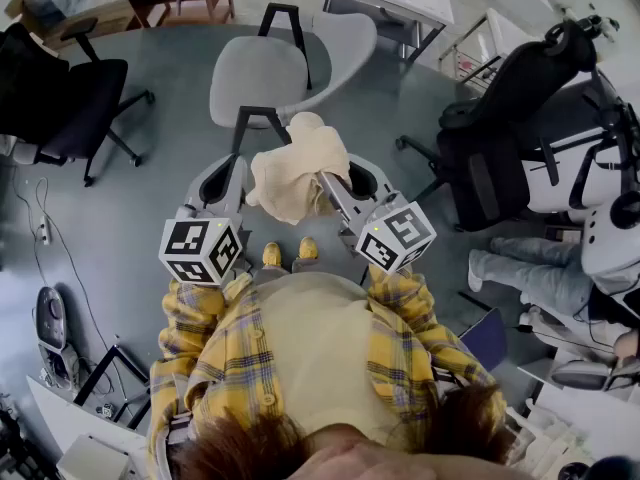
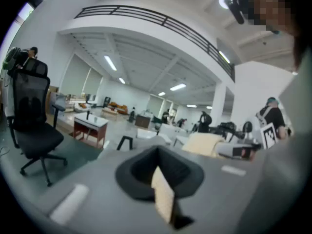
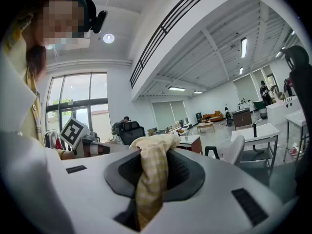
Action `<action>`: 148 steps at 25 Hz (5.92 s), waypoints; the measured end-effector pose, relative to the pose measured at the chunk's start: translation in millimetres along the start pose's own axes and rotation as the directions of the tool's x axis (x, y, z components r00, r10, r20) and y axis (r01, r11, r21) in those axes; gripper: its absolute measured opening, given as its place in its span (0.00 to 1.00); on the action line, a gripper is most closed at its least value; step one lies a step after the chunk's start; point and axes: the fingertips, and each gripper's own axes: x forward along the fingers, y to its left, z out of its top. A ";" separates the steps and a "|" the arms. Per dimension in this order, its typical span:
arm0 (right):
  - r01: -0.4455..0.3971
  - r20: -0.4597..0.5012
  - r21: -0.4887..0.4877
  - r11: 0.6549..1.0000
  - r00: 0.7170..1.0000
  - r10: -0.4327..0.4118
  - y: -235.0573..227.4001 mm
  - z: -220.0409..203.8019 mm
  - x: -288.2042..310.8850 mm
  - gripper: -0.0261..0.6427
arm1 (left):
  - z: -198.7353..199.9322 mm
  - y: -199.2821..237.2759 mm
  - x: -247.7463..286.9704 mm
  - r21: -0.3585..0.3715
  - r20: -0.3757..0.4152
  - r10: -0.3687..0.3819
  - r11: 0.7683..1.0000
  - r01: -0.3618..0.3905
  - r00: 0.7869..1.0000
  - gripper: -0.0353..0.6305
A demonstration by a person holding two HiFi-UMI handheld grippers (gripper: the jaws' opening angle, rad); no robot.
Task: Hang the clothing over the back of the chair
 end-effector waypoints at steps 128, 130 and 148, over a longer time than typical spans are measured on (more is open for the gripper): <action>-0.183 0.127 -0.186 0.965 0.970 0.208 -276.3 204.3 245.3 0.16 | 130.7 62.9 323.2 0.093 0.073 0.084 0.992 -0.091 0.994 0.06; -0.177 0.140 -0.195 0.965 0.968 0.206 -280.7 211.7 244.9 0.16 | 131.6 62.6 325.4 0.092 0.074 0.089 0.991 -0.096 0.993 0.06; -0.024 0.133 -0.173 0.985 0.990 0.047 -339.0 197.3 204.1 0.16 | 127.2 40.9 355.8 0.115 0.028 0.018 0.993 -0.021 0.999 0.06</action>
